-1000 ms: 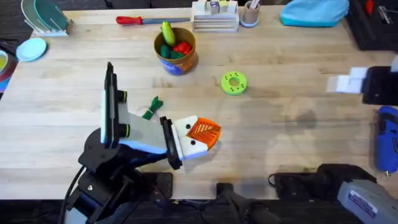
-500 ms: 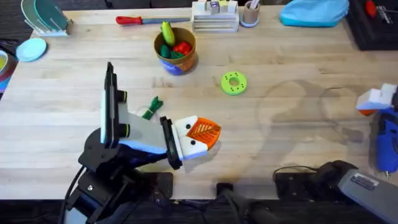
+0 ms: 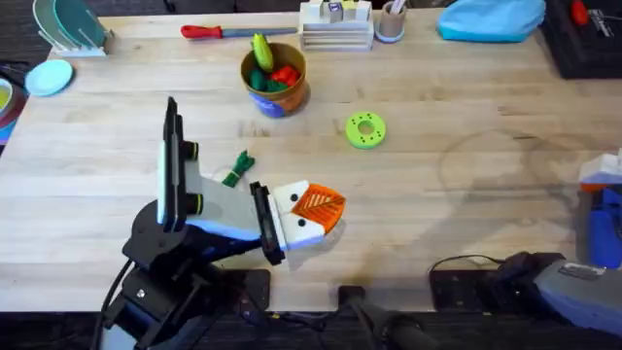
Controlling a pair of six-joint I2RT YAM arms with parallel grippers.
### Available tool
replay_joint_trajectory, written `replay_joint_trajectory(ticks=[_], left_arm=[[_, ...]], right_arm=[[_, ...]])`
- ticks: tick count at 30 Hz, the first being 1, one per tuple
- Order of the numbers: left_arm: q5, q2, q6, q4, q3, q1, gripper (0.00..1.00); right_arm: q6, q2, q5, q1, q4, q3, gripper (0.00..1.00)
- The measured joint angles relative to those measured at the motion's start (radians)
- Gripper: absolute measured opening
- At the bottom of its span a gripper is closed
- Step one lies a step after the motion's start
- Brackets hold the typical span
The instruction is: Pick up the gripper from the table and insert it into the empty holder that is missing its gripper. Then pick up a screw, insert it into the mounting hole, and use the screwdriver to tighten it. Finally, clean up the table by picking up the vegetable and placing it into the bucket.
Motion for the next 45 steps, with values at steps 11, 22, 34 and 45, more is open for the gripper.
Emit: replay_joint_trajectory(ticks=[11, 22, 34, 45], left_arm=[[0.000, 0.000, 0.000, 0.000, 0.000, 0.000, 0.008], [0.000, 0.000, 0.000, 0.000, 0.000, 0.000, 0.008], [0.000, 0.000, 0.000, 0.000, 0.000, 0.000, 0.008], [0.000, 0.000, 0.000, 0.000, 0.000, 0.000, 0.008]], right_arm=[[-0.056, 0.138, -0.007, -0.031, 0.096, 0.000, 0.991], [-0.095, 0.254, -0.022, -0.031, 0.158, 0.002, 0.977], [-0.109, 0.273, -0.067, -0.030, 0.153, 0.010, 0.480], [-0.108, 0.281, -0.041, -0.032, 0.167, 0.013, 0.019]])
